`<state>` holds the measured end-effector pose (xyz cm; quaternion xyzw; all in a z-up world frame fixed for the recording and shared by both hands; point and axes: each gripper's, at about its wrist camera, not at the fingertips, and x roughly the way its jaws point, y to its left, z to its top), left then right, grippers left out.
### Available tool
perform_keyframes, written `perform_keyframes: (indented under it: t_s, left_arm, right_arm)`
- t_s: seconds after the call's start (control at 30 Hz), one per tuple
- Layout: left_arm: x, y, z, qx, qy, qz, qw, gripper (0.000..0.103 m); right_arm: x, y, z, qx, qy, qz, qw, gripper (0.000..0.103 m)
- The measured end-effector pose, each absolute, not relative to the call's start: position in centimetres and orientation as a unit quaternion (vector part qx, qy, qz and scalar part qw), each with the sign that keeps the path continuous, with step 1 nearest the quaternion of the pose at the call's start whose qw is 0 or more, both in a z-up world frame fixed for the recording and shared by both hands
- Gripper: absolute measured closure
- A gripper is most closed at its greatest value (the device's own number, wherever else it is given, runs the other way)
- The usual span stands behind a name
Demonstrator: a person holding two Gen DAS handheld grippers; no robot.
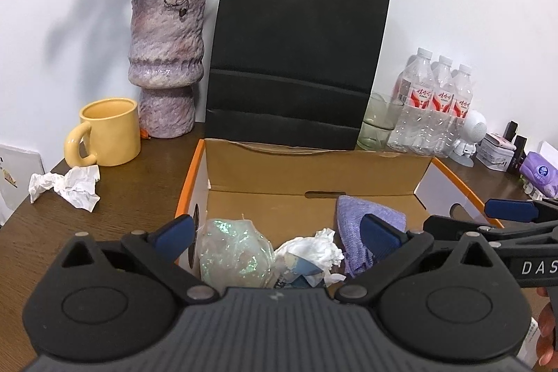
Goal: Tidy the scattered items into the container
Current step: 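Withdraw both tools from the box toward the hamster plush and black carabiner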
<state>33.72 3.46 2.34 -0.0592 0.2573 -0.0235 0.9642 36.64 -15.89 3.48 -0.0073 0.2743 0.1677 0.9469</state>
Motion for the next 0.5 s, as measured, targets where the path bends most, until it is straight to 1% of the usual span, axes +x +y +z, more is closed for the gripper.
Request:
perform_keyframes:
  t_s: [0.23,0.5]
  left_arm:
    - [32.3,3.7,2.9,-0.061,0.251,-0.034,0.965,0.0]
    - [28.2,5.4,2.9,-0.06,0.257,-0.029,0.964,0.0]
  right_arm:
    - [35.4,-16.5,4.0,-0.01,0.263,0.181,0.948,0.0]
    - [31.4,-17.8,4.7,-0.001,0.245,0.189,0.951,0.0]
